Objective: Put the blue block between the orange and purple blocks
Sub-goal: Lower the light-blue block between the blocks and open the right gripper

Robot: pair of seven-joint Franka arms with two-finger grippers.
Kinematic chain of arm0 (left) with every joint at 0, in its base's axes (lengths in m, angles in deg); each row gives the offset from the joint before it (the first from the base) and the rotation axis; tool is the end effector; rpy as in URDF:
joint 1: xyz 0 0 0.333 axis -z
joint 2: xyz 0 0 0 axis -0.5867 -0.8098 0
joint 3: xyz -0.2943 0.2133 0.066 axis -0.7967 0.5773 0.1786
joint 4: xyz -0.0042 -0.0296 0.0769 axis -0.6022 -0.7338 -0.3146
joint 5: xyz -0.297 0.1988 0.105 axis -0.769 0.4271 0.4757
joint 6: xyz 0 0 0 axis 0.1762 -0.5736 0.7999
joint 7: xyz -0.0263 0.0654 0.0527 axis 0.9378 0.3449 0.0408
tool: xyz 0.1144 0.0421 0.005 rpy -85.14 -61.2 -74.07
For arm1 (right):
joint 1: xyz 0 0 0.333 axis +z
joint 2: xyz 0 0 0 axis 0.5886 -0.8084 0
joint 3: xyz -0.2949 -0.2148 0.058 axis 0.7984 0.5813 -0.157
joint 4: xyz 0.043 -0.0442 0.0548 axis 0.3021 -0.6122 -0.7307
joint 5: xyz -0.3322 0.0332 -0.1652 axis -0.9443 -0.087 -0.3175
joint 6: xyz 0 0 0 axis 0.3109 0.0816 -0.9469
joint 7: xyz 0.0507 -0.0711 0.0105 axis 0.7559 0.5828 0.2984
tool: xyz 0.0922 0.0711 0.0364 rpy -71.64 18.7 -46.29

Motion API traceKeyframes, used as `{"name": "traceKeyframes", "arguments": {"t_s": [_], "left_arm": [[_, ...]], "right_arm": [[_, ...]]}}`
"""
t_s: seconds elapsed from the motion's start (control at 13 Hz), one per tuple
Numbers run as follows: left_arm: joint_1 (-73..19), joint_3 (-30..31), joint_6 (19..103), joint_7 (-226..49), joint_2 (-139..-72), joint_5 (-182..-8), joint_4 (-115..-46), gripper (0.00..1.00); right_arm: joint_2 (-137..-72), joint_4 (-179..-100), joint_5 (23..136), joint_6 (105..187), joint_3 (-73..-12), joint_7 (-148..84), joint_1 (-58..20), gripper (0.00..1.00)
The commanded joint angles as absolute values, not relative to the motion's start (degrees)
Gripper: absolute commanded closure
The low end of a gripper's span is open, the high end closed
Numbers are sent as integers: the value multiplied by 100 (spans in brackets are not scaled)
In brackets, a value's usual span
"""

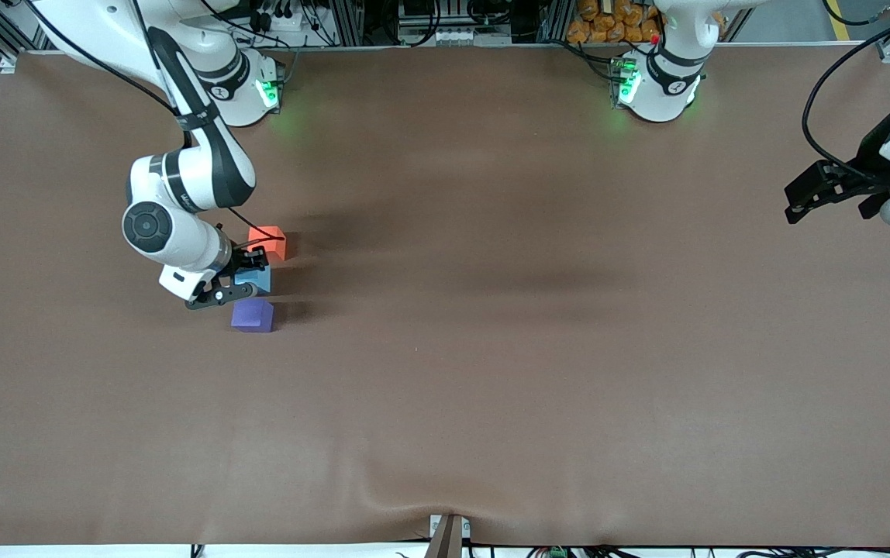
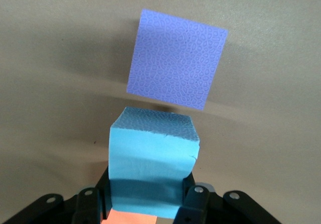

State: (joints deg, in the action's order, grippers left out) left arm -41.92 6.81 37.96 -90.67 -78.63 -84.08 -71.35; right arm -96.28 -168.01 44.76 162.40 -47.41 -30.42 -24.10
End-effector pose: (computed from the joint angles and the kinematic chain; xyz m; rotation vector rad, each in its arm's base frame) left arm 0.5336 -0.0512 0.6753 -3.1047 -0.0771 -0.1370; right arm 0.5171 0.1078 0.2942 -3.0947 -0.3710 0.2936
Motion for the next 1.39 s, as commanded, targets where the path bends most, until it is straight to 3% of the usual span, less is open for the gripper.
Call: {"name": "traceKeyframes", "arguments": {"t_s": [0.0, 0.62, 0.69, 0.77, 0.85, 1.08, 1.31], "left_arm": [[-4234, 669, 3824, -8902, -7822, -8524, -7165, 0], [-4261, 669, 3797, -8789, -7751, -8524, -7147, 0], [-4278, 669, 3797, -8753, -7760, -8524, -7147, 0], [-4278, 669, 3797, -8753, -7760, -8532, -7147, 0], [-4278, 669, 3797, -8753, -7752, -8532, -7147, 0], [-4278, 669, 3797, -8744, -7751, -8532, -7147, 0], [-4278, 669, 3789, -8744, -7751, -8532, -7147, 0]], "right_arm": [[-9643, -17029, 4621, 16611, -4842, -3052, -2516, 100], [-9846, -17197, 4859, 17044, -4851, -3043, -2437, 99], [-9872, -17197, 4868, 17052, -4851, -3043, -2437, 75], [-9898, -17197, 4868, 17053, -4851, -3043, -2437, 22], [-9898, -17188, 4868, 17035, -4860, -3034, -2437, 0], [-9872, -17127, 4868, 16921, -4869, -3034, -2428, 0], [-9705, -16199, 4859, 15249, -4886, -3034, -2332, 0]]}}
